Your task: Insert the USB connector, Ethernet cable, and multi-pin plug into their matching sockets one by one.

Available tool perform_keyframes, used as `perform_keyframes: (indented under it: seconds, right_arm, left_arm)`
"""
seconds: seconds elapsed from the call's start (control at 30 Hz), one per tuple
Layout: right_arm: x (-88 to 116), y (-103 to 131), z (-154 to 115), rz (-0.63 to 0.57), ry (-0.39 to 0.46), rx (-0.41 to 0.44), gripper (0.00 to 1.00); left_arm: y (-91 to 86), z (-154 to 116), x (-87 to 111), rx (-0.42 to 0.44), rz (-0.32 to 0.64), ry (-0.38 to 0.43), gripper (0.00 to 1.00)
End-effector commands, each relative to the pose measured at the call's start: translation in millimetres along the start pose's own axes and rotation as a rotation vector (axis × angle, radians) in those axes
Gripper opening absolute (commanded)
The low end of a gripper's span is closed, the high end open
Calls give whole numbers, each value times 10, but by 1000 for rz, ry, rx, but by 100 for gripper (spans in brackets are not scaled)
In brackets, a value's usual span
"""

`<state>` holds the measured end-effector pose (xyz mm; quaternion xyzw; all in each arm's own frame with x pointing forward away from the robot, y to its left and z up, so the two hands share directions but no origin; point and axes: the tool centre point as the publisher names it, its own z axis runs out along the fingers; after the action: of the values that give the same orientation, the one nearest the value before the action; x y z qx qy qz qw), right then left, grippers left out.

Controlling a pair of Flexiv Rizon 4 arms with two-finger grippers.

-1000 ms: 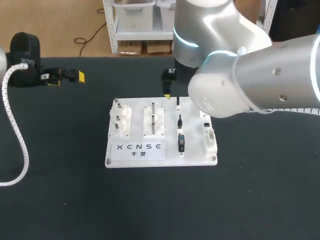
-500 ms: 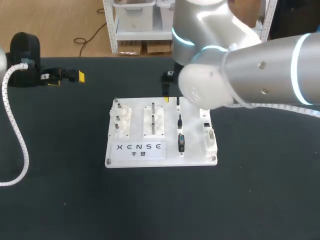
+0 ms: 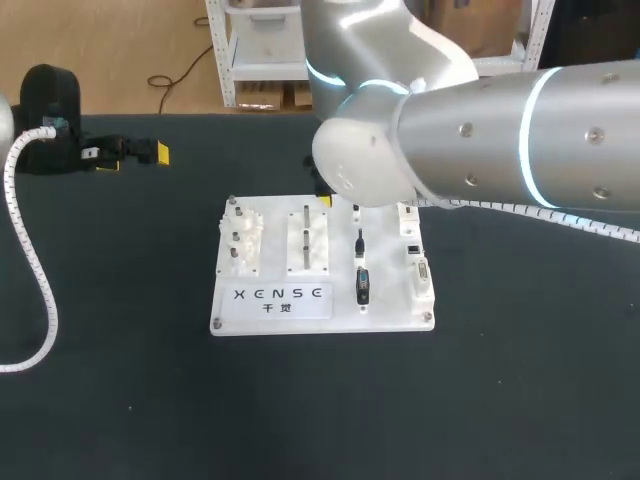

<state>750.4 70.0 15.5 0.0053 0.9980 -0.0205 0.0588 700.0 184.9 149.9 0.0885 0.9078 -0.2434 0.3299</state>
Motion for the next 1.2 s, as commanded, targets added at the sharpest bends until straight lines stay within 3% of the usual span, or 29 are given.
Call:
perform_keyframes:
  seconds: [0.03,0.13,0.5,0.57,0.63,1.03,1.2]
  right_arm:
    - [9,-32,1,3,-3,-9,43]
    - [-2,-44,-6,4,-5,-14,35]
    - [34,-68,35,2,8,-31,23]
    - [36,-67,40,0,9,-33,15]
    - [40,-70,40,5,5,-53,0]
    - [98,-131,-272,-55,-98,-98,0]
    - [121,-264,-431,-51,-132,-101,0]
  left_arm:
    - [0,0,0,0,0,0,100]
    - [0,0,0,0,0,0,100]
    - [0,0,0,0,0,0,100]
    - [0,0,0,0,0,0,100]
    - [0,0,0,0,0,0,100]
    - [0,0,0,0,0,0,100]
    - [0,0,0,0,0,0,100]
